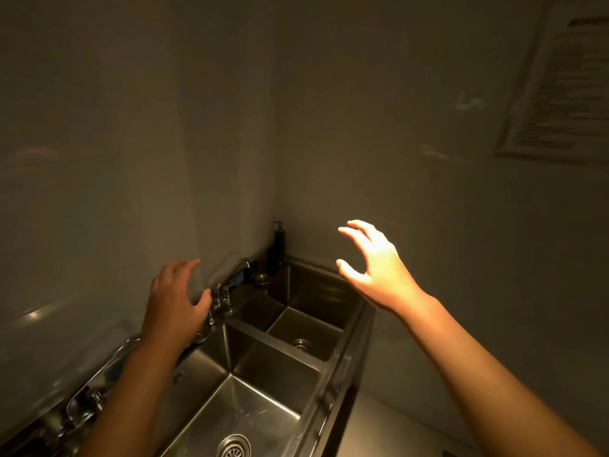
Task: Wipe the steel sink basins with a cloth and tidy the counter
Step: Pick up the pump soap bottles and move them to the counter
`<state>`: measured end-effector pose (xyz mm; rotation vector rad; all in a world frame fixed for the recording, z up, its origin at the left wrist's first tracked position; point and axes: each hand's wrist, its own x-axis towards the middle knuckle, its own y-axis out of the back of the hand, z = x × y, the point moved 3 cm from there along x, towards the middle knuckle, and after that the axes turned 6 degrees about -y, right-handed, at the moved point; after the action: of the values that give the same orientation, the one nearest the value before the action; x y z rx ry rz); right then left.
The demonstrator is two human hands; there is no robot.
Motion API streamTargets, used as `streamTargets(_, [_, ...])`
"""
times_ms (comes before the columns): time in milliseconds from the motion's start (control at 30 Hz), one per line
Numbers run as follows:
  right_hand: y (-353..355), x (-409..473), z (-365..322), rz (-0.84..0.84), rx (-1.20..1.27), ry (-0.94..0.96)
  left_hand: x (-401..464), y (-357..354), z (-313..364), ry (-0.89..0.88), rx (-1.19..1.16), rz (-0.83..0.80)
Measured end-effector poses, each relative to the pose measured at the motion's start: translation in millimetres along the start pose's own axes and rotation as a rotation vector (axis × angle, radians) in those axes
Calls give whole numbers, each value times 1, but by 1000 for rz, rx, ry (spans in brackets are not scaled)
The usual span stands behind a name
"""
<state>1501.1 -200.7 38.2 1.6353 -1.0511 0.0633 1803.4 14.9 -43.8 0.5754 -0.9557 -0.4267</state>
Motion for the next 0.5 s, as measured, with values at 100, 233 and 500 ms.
streamTargets(100, [-24,33,-7,-20,41,43,10,3,-17,42,38,25])
streamTargets(233, [-70,71,-18,-93,121,109,9,2,-43,106,93,16])
streamTargets(500, [-171,154,-30,-274,264,309,10,-16,-87,299,235,28])
